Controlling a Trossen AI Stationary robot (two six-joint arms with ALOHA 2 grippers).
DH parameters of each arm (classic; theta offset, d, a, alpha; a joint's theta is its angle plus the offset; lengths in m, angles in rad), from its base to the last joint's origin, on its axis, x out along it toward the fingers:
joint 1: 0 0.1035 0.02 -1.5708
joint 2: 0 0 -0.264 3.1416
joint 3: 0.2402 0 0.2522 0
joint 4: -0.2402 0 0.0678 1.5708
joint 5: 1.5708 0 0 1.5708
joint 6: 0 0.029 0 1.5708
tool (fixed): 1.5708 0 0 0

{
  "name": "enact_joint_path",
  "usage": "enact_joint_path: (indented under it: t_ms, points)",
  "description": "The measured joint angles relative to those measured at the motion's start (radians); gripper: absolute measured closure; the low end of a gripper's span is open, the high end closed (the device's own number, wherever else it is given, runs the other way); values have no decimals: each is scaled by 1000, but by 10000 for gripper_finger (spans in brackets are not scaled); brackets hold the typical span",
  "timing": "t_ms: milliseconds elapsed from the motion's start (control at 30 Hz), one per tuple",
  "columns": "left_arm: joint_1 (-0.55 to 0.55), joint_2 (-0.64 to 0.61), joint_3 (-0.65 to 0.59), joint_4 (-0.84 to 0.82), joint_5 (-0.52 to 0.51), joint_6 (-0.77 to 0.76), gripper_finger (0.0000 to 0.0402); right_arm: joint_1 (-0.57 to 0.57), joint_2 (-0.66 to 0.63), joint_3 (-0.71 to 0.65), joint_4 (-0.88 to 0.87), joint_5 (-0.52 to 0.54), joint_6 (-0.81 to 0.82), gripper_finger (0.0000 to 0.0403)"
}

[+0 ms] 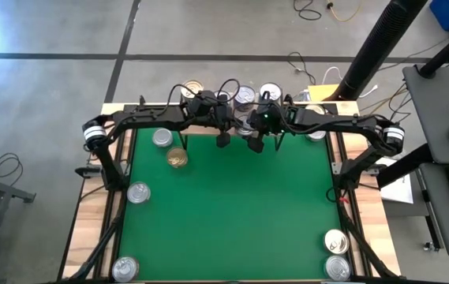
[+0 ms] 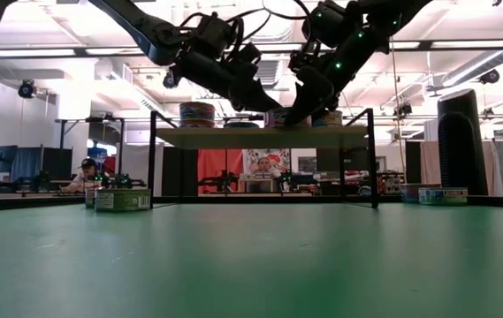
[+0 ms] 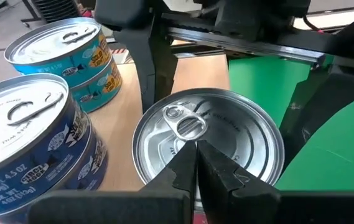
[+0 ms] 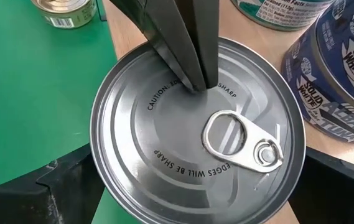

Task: Stack canned seafood by type on shelf
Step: Put the top red tuna can on the shelf

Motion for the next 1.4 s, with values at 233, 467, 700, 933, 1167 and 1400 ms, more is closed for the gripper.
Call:
enact_joint_path:
  t_ms: [233,467,700,933,1167,1400]
  points:
    - [-8,7,10,72,125,24,401,0,0,-1,43,4,-1,3]
    - [-9,90,73,123,73,30,401,-1,2,9,62,-4,-20,3]
    - [-8,175,265,-156,-25,33,401,-3,1,11,30,-63,-4,3]
    - [-9,220,362,-318,-33,35,401,-3,-1,11,9,-60,-10,3]
    - [-9,220,359,-317,-44,42,401,-3,-10,15,-44,-40,-20,3]
    - [-2,218,357,-317,-140,43,401,-1,-19,128,-337,-1,-9,4]
